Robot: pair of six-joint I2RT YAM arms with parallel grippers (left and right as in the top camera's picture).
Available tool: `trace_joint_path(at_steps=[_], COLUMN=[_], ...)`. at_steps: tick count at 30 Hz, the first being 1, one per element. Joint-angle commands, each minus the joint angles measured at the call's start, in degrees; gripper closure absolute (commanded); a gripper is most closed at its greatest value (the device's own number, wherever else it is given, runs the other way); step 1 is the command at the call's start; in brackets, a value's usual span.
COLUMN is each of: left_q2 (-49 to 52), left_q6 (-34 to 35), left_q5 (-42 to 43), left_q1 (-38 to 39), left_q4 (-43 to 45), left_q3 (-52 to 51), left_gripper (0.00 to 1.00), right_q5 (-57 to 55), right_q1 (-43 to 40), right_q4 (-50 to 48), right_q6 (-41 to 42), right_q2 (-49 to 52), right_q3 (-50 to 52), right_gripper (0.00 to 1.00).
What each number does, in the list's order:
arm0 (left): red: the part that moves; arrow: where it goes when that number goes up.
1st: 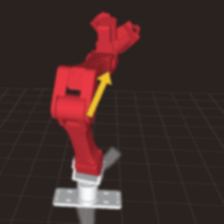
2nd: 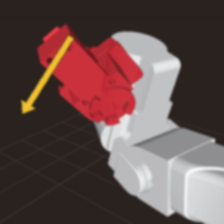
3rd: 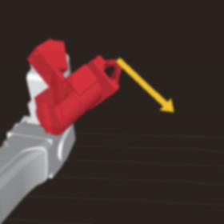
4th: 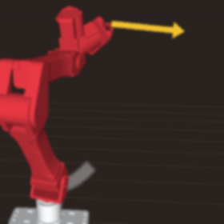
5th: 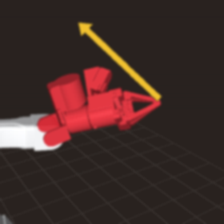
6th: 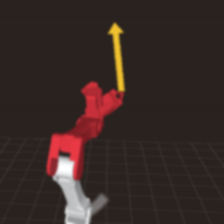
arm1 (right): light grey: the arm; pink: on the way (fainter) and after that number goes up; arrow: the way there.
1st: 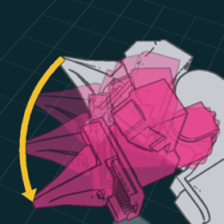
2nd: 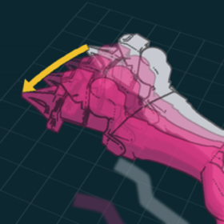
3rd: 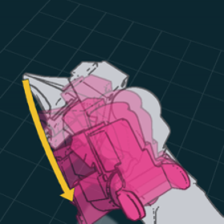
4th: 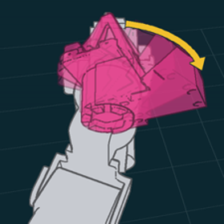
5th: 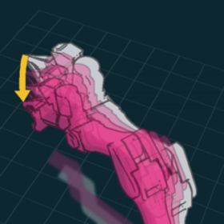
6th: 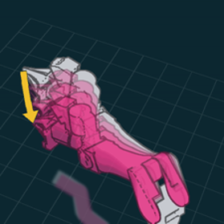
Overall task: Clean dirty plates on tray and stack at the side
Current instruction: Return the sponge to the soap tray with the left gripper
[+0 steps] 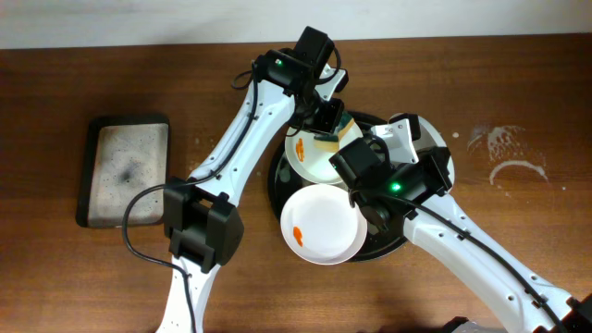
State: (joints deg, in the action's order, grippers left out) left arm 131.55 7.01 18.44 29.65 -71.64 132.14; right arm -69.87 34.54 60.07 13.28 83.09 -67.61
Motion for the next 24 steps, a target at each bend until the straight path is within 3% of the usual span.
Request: trace_joint_path(at_steps=[1, 10, 14, 21, 24], left_q2=[-1.9, -1.9, -5.8, -12.9, -12.9], left_q6=[-1.1, -1.5, -1.6, -6.1, -10.5], left_q5=[-1.9, -2.2, -3.2, -13.8, -13.9], left_q1=[-0.7, -1.7, -5.6, -25.8, -36.5], left_q4=[-1.0, -3.1, -5.9, -15.5, -13.9], left_q3=[1.1, 1.1, 1.1, 0.9, -4.4], left_gripper=[0.95, 0.95, 0.97, 0.97, 0.97], right_q5=[-3.5, -3.5, -3.5, -3.2, -2.6], right_q1=[0.4, 0.4, 0.4, 0.4, 0.4], right_q4=[0.3, 0.4, 0.4, 0.4, 0.2], right_q6=[0.5, 0.5, 0.5, 0.5, 0.7], right_q2=[-1.4, -1.4, -1.4, -1.4, -1.4], right_q3=[-1.3, -1.3, -1.3, -1.3, -1.3], right_gripper=[0.96, 0.96, 0.96, 0.96, 0.96])
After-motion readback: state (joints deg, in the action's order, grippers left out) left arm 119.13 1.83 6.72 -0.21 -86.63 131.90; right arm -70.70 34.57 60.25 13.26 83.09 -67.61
